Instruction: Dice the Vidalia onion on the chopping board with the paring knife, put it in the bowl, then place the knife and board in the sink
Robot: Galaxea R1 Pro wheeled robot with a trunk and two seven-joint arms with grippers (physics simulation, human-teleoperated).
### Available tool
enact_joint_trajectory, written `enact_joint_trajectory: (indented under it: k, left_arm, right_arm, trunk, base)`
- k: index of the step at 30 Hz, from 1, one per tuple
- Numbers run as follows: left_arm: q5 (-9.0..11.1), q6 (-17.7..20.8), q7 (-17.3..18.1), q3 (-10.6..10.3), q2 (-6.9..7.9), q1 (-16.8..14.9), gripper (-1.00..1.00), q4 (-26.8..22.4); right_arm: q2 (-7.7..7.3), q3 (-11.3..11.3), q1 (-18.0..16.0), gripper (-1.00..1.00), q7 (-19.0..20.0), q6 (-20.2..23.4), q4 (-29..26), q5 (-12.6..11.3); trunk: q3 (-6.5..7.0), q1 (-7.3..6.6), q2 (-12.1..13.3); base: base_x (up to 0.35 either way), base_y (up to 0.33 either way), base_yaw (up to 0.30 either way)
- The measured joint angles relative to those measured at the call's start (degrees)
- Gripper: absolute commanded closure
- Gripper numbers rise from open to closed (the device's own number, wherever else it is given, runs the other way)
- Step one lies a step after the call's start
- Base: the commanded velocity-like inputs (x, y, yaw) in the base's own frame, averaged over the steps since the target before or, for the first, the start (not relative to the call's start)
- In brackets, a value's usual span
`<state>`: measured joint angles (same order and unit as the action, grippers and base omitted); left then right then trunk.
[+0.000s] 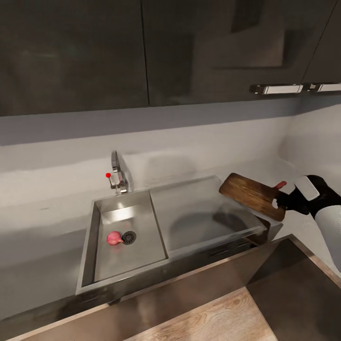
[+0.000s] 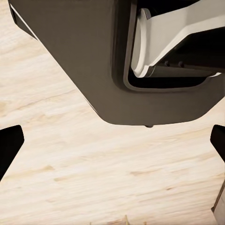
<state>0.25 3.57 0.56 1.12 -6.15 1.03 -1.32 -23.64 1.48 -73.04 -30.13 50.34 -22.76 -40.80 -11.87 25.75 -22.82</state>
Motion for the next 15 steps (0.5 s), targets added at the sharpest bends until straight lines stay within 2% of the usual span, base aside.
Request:
enact_joint_trajectory:
  k: [4, 5, 6, 8, 13, 15]
  left_arm:
    - [0.01, 0.0, 0.0, 0.0, 0.0, 0.0, -1.0, 0.02]
    - [0.0, 0.0, 0.0, 0.0, 0.0, 0.0, -1.0, 0.0]
    - [0.0, 0.0, 0.0, 0.0, 0.0, -0.01, -1.0, 0.01]
    - [0.01, 0.0, 0.0, 0.0, 0.0, 0.0, -1.0, -0.01]
    - [-0.01, 0.0, 0.0, 0.0, 0.0, 0.0, -1.0, 0.04]
    - [0.0, 0.0, 0.0, 0.0, 0.0, 0.0, -1.0, 0.01]
  right_arm:
    - [0.43, 1.02, -0.02, 1.0, 0.01, -0.11, -0.01, -0.17]
    - [0.92, 2.21, 0.03, 1.0, -0.02, 0.16, 0.03, 0.1]
    - [1.23, 2.69, 0.03, 1.0, -0.01, -0.25, -0.01, -0.76]
    - [1.66, 4.01, 0.04, 1.0, -0.04, 0.12, 0.02, 0.19]
    - [2.39, 6.24, 0.02, 1.0, -0.01, -0.25, -0.02, -0.48]
    - [2.68, 7.41, 0.05, 1.0, 0.02, 0.06, 0.02, 0.1]
  trunk:
    - [0.0, 0.0, 0.0]
    - [-0.01, 0.0, 0.0]
    - [0.0, 0.01, 0.01]
    - [0.0, 0.0, 0.01]
    - [0.0, 0.0, 0.0]
    - [0.0, 0.0, 0.01]
  base:
    - [0.0, 0.0, 0.0]
    - [0.0, 0.0, 0.0]
    - [0.0, 0.0, 0.0]
    - [0.0, 0.0, 0.0]
    - [0.0, 0.0, 0.0]
    - [0.0, 0.0, 0.0]
